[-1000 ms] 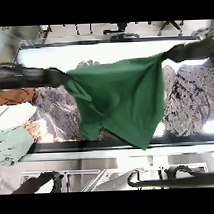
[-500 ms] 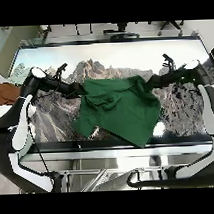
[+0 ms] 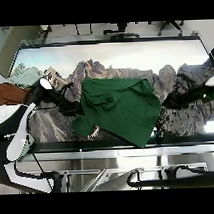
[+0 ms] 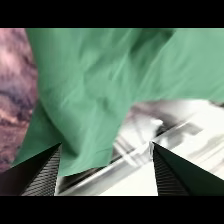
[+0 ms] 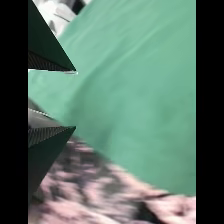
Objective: Fold the shirts.
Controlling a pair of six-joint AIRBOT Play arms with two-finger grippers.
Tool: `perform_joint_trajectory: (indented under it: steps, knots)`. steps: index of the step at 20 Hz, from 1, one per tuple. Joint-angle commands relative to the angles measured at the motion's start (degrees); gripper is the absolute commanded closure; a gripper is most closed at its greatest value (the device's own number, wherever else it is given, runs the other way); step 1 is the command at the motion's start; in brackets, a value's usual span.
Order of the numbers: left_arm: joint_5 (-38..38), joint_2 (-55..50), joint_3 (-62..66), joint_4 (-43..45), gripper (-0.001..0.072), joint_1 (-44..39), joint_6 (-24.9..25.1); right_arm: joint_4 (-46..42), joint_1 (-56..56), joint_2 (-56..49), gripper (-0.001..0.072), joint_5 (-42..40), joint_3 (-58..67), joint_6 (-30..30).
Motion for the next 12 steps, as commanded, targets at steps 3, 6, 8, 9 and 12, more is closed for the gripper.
perform_joint_trajectory:
  steps: [3, 6, 8, 9, 12]
  knots:
    - [6.78, 1.36, -5.73, 7.56, 0.0100, -2.93, -1.62, 0.90, -0.46, 8.72, 0.0287, -5.25, -22.47, 1.44]
    - [8.61, 1.29, -7.39, 8.35, 0.0119, -2.95, -2.03, 3.34, 2.99, 8.52, 0.0138, -9.97, -29.73, 1.44]
    - [8.57, 0.94, -8.70, 8.39, 0.0379, -2.93, -1.97, 5.73, 7.39, 7.89, 0.0140, -13.44, -31.91, 1.29]
    - [8.41, 0.81, -8.85, 8.39, 0.0609, -2.93, -1.92, 6.78, 10.03, 7.39, 0.0142, -14.75, -32.02, 1.25]
    - [8.39, 0.70, -7.19, 8.00, 0.0673, -2.95, -1.97, 10.10, 16.98, 6.21, 0.0211, -19.39, -32.02, 1.22]
